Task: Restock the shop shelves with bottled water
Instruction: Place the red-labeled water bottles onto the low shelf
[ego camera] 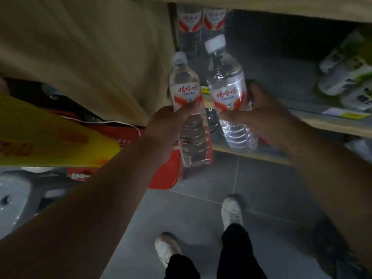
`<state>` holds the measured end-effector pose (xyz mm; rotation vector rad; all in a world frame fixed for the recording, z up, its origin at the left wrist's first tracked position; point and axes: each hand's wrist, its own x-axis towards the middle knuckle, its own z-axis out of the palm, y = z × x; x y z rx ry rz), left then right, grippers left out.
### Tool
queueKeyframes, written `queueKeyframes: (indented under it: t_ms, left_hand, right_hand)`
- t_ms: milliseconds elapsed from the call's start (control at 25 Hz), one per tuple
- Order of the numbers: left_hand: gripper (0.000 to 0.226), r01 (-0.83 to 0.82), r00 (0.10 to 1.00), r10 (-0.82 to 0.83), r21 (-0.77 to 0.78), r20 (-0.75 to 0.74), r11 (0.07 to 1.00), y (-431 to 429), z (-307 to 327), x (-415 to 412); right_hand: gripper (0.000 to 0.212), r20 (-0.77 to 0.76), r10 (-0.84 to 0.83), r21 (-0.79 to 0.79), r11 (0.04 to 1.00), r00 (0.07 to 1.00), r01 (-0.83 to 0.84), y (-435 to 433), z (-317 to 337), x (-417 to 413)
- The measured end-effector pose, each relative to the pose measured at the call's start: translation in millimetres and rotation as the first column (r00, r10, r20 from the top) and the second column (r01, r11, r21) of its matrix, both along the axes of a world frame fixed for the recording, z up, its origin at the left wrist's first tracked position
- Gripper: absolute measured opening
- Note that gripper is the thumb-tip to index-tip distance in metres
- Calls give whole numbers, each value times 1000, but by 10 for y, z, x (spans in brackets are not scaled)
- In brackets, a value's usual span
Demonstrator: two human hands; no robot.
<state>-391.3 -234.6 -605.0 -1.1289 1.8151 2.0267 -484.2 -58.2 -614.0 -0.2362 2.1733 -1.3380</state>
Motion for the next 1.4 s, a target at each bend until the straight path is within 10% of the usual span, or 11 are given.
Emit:
queueKeyframes:
  t_ms: [600,840,1080,1400]
  left_hand:
    - [82,-157,988,156,41,15,987,-157,-380,-412]
    - [95,-152,986,155,51,-61,987,-214,-448,-430]
    - [24,-114,975,112,2,-193,993,-284,-382,-673]
    - [80,-212,931,228,85,-286,973,-293,-236,-896]
  right_hand:
    - [82,-501,76,-52,992,862,-118,-540,-324,-896]
    - [75,-294,-120,-155,985,948,77,-677,-579,-1151]
    - [76,-327,-2,-43,999,945,-13,-647,-635,-1321]
    - [82,-244,-37,-96,995,969,14,-598,-638,-1274]
